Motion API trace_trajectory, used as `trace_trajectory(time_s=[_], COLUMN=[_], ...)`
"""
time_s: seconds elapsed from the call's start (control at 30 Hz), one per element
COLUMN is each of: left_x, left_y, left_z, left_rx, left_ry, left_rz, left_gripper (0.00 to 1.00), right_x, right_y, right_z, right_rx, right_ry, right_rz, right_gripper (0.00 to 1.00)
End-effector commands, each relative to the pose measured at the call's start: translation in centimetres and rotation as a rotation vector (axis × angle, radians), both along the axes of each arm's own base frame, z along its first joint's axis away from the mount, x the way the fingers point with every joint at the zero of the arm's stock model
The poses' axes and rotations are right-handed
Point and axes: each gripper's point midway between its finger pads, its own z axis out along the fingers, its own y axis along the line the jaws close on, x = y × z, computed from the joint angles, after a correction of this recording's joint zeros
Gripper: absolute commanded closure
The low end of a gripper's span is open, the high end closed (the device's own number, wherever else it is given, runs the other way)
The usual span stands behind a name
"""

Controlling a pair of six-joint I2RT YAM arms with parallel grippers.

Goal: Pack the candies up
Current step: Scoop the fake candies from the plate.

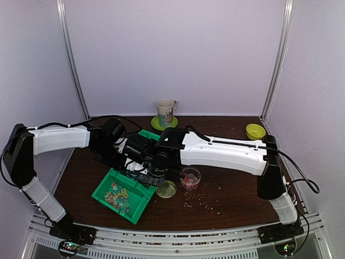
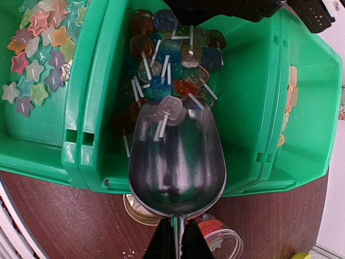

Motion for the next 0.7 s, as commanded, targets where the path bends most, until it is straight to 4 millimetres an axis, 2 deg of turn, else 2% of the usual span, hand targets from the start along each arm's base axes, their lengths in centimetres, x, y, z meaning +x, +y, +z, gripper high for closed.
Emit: trace_trajectory(time_s=[0.0,0.2,0.37,0.67], left_x=[2.2,2.0,2.0,2.1], left_y=[-4.1,-4.4,-4.3,-4.3], left_z=[6.1,5.7,5.2,5.4], left_rx=[-0.242,-0.257,-0.246,-0.248], left_ry=[-0.158,-0.135,-0.125,-0.130], left_rz=[-0.051,-0.056,-0.049,-0.049], left_gripper=[1.00,1.00,1.00,1.00], right_x=[0.5,1.2,0.2,0.4], right_y=[0.5,0.9,1.7,1.9], right_z=[-3.7,-5.3,-5.6,-7.0], right_rx=[0.028,0.149,0.263,0.269], right_ry=[0.054,0.056,0.117,0.141], right_rz=[-0.042,-0.117,-0.100,-0.108], right_gripper=[1.00,1.00,1.00,1.00])
